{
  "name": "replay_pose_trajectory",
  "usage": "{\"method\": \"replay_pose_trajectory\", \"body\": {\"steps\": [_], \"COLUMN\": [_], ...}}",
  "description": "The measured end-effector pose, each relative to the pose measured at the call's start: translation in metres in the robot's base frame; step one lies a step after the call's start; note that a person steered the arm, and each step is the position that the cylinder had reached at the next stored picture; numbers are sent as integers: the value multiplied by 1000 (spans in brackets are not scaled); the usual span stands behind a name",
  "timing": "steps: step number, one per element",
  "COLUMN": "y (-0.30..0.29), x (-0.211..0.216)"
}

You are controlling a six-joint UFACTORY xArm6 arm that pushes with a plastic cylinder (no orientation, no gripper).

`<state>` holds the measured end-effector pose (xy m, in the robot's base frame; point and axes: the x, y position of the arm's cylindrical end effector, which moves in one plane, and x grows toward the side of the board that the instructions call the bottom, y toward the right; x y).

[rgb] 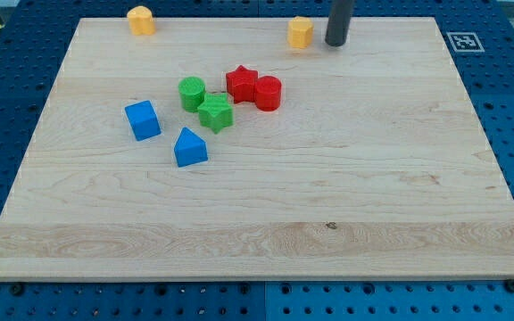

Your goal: Move your arm towards the yellow heart

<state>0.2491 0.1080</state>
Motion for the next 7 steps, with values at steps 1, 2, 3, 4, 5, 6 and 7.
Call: {"method": "replay_pose_trajectory", "body": {"steps": [1, 2, 3, 4, 5, 6, 7], "y": [-33, -58, -60, -60, -66, -88, -118], "x": [0, 0, 0, 0, 8, 21, 32]}}
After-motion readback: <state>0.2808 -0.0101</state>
